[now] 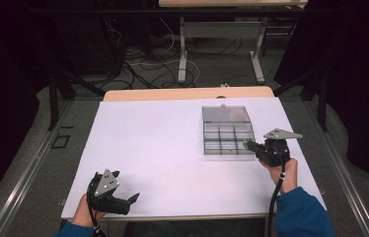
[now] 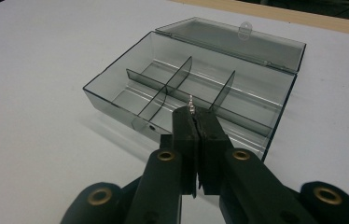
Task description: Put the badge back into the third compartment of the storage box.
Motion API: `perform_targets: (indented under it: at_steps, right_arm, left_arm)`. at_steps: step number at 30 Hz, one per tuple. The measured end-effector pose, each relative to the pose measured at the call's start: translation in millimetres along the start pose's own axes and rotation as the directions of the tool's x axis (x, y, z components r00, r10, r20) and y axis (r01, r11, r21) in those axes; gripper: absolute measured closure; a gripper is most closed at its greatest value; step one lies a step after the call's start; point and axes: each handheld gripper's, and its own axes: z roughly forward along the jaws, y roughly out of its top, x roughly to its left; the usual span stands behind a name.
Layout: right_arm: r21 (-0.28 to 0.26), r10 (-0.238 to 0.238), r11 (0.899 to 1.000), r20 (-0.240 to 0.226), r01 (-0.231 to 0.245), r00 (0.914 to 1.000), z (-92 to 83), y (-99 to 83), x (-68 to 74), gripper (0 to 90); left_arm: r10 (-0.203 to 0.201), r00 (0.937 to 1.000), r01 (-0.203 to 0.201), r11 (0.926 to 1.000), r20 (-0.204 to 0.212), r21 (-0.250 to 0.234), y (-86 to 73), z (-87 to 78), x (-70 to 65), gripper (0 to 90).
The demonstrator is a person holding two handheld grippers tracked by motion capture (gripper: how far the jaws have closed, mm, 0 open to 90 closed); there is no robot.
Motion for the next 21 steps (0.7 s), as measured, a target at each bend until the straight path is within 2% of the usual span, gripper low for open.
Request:
perform_targets:
  at_steps: [2, 19, 21]
  right_arm:
    - [0.004, 0.005, 1.000, -0.009, -0.005, 0.9999, 3.0, 1.7, -1.9, 88.1]
    - [0.010, 0.010, 1.000, 0.019, -0.010, 0.9998, 24.7, 10.6, -18.0, 88.1]
    - [0.014, 0.024, 1.000, 0.018, -0.025, 0.9995, 26.7, 11.3, -18.5, 88.1]
  left_arm:
    - [-0.003, 1.0000, 0.003, 1.0000, -0.001, -0.003, -0.1, 0.2, 0.0, 1.1]
    - [-0.002, 1.0000, 0.002, 1.0000, 0.001, 0.002, 0.2, 0.1, 0.1, 1.1]
    - [-0.002, 1.0000, 0.002, 1.0000, 0.000, 0.002, 0.4, 0.3, -0.1, 1.0]
